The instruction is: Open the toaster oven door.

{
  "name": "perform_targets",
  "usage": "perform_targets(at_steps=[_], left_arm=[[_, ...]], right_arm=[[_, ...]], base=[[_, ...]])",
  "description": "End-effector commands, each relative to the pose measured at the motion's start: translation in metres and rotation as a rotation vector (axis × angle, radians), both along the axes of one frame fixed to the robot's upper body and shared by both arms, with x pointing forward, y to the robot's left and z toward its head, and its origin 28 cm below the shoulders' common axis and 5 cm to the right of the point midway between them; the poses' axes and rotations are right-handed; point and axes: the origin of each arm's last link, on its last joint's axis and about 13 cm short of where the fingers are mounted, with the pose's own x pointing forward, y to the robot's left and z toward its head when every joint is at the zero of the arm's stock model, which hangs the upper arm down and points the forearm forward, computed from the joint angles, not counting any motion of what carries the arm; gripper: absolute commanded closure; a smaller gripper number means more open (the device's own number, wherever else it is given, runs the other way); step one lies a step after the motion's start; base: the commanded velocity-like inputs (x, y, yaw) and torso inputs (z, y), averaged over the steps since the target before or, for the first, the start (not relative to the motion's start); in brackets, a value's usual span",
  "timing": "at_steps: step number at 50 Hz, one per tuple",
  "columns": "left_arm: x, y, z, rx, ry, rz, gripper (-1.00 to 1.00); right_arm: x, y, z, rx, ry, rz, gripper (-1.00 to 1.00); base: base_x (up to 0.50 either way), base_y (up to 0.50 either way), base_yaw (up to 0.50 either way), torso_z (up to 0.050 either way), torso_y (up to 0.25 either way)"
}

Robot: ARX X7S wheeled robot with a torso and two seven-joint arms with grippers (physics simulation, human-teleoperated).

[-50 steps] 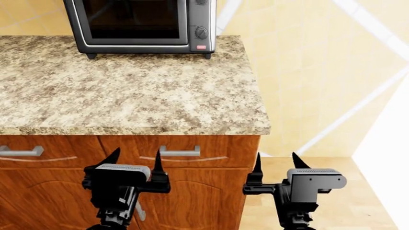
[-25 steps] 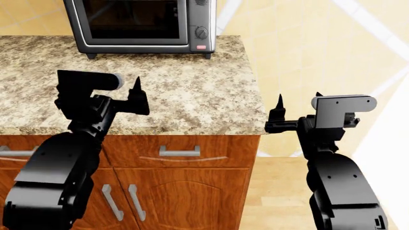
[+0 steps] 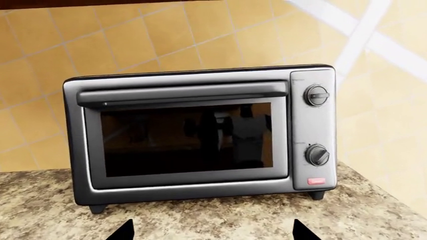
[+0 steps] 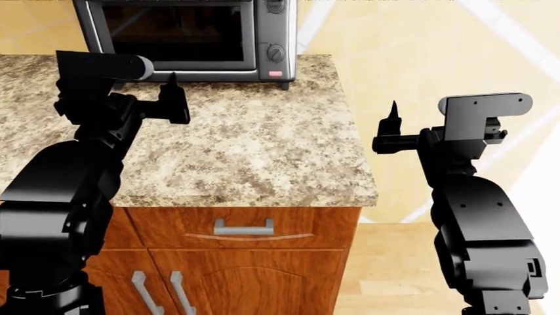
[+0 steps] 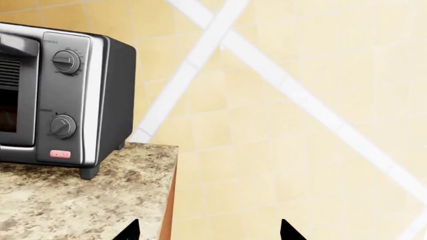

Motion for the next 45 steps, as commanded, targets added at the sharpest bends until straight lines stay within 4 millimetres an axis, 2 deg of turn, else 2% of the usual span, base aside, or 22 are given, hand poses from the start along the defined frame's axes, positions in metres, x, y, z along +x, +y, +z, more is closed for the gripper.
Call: perform_targets(at_steps=[1, 11, 45], left_arm=[[0.0006, 0.0012, 0.0022, 0.004, 0.001, 0.0, -1.0], [-0.0029, 0.0011, -0.0044, 0.002, 0.013, -0.002, -1.0], [-0.003, 0.0027, -0.0049, 0.009, 0.013, -0.001, -1.0]], right_arm=[[0.0012, 0.0002, 0.0032, -0.001, 0.0, 0.001, -1.0], [0.0026, 0.0014, 0.0036, -0.003, -0.001, 0.005, -1.0], [0.0024, 0.0025, -0.0002, -0.002, 0.009, 0.009, -1.0]], base=[[0.24, 0.0, 0.0, 0.0, 0.0], [0.24, 0.0, 0.0, 0.0, 0.0], [0.24, 0.0, 0.0, 0.0, 0.0]])
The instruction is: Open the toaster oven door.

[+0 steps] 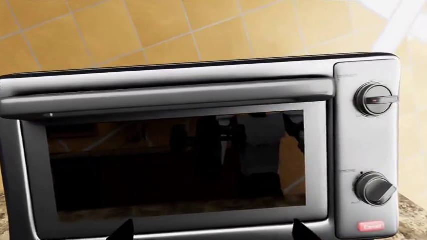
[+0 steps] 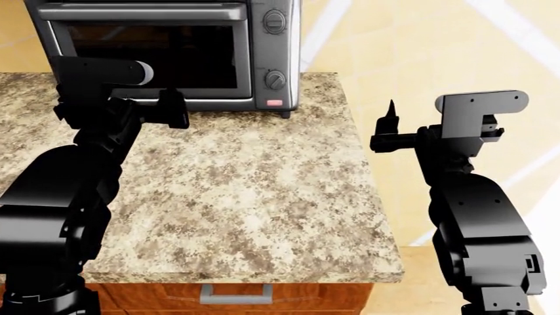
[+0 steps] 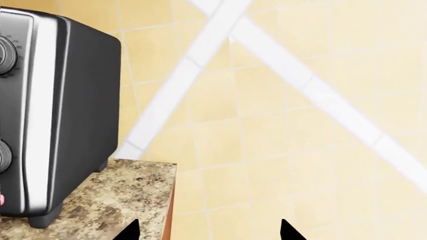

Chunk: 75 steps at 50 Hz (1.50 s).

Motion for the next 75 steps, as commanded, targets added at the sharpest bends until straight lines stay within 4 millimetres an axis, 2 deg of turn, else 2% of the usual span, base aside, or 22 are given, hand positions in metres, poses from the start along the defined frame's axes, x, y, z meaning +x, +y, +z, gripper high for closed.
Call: perform_targets(at_steps=[1, 36, 38, 46, 58, 68, 75], left_arm=[[0.0, 0.0, -0.001, 0.002, 0.001, 0.001, -1.0], [0.0, 0.001, -0.003, 0.018, 0.003, -0.001, -1.0], [-0.003, 0.002, -0.003, 0.063, 0.001, -0.008, -1.0], [-0.026, 0.019, 0.014, 0.447, -0.038, -0.024, -1.0], [-0.053, 0.033, 0.036, 0.789, -0.041, -0.059, -1.0], [-0.063, 0.053, 0.07, 1.104, -0.015, -0.127, -1.0], [-0.054, 0.057, 0.081, 1.226, 0.0, -0.153, -1.0]], right_arm=[[0.0, 0.0, -0.002, -0.001, 0.005, 0.001, -1.0], [-0.002, -0.001, -0.003, 0.008, -0.008, -0.01, -1.0], [-0.001, -0.002, -0.003, 0.009, -0.008, -0.01, -1.0], [0.001, -0.002, -0.006, 0.021, -0.006, -0.008, -1.0], [0.002, 0.0, -0.01, 0.033, -0.004, 0.004, -1.0], [0.002, 0.001, -0.011, 0.043, -0.007, 0.008, -1.0], [0.001, 0.002, -0.01, 0.044, -0.009, 0.012, -1.0]], base=[[0.25, 0.0, 0.0, 0.0, 0.0], [0.21, 0.0, 0.0, 0.0, 0.001], [0.0, 0.0, 0.0, 0.0, 0.0], [0.0, 0.0, 0.0, 0.0, 0.0], [0.0, 0.0, 0.0, 0.0, 0.0], [0.0, 0.0, 0.0, 0.0, 0.0], [0.0, 0.0, 0.0, 0.0, 0.0]])
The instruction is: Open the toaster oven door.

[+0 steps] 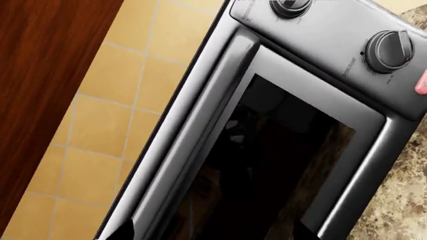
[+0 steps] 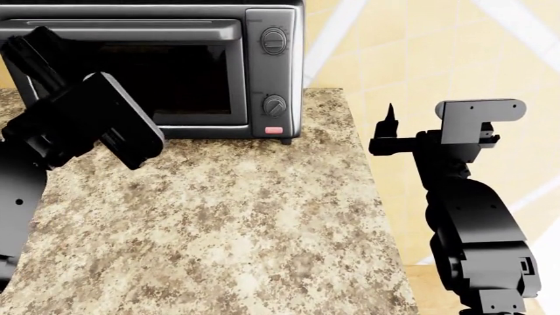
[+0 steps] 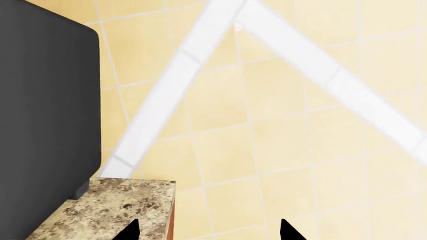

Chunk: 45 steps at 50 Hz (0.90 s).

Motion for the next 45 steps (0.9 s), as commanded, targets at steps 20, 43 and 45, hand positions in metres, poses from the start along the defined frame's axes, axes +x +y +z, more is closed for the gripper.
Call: perform_targets(at_steps=[20, 43, 45], left_arm=[[0.042, 0.016, 0.05, 0.372, 0.049, -0.031, -1.0], [0.086, 0.0, 0.062, 0.399, 0.038, -0.033, -1.0], [0.088, 0.0, 0.063, 0.403, 0.035, -0.034, -1.0]], right_arm=[[-0.001, 0.001, -0.001, 0.006, -0.002, 0.004, -1.0], [-0.001, -0.001, -0.002, 0.012, 0.001, -0.004, -1.0], [-0.001, -0.001, -0.002, 0.011, 0.001, -0.005, -1.0]], base=[[0.0, 0.0, 0.0, 0.0, 0.0], [0.0, 0.0, 0.0, 0.0, 0.0], [0.0, 0.0, 0.0, 0.0, 0.0]])
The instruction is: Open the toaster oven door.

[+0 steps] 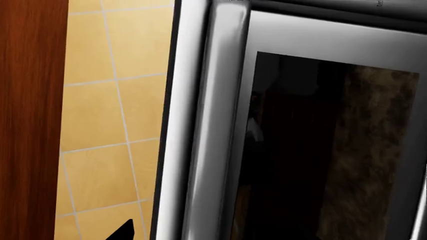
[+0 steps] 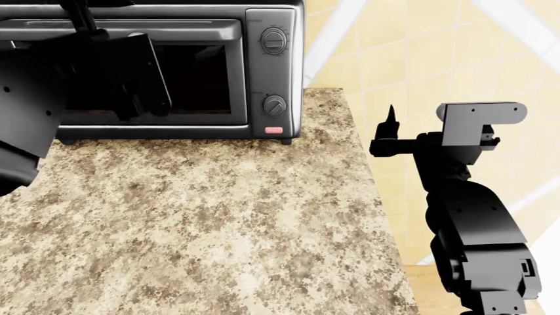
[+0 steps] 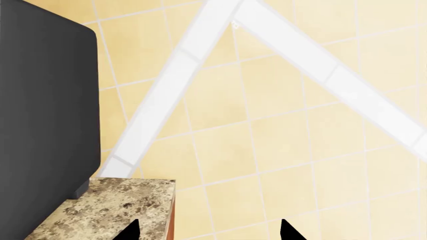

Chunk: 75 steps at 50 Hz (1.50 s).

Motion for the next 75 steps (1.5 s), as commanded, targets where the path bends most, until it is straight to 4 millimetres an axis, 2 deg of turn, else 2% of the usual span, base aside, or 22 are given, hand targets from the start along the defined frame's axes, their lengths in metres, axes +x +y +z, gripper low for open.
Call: perform_targets(at_steps=[1, 27, 37, 38, 56, 75], left_arm=[[0.017, -0.006, 0.006, 0.018, -0.005, -0.008, -1.0], [0.038, -0.013, 0.001, 0.041, -0.01, -0.022, -1.0], [0.041, -0.015, -0.001, 0.05, -0.008, -0.031, -1.0], [0.04, -0.015, -0.001, 0.053, -0.012, -0.036, 1.0], [0.021, -0.011, -0.003, 0.105, -0.037, -0.096, 1.0], [-0.021, 0.0, -0.01, 0.128, -0.003, -0.108, 1.0]], right_arm=[[0.0, 0.0, 0.001, -0.002, 0.001, -0.003, -1.0], [-0.003, -0.006, 0.002, 0.004, -0.004, -0.025, -1.0], [-0.004, -0.007, 0.004, 0.003, -0.006, -0.029, -1.0], [-0.004, -0.007, 0.004, 0.003, -0.006, -0.03, -1.0], [-0.005, -0.007, 0.003, 0.009, -0.009, -0.027, -1.0], [-0.007, -0.006, 0.007, 0.01, -0.023, -0.021, -1.0]], base=[[0.0, 0.0, 0.0, 0.0, 0.0], [0.0, 0.0, 0.0, 0.0, 0.0], [0.0, 0.0, 0.0, 0.0, 0.0], [0.0, 0.0, 0.0, 0.0, 0.0], [0.0, 0.0, 0.0, 0.0, 0.0], [0.0, 0.0, 0.0, 0.0, 0.001]])
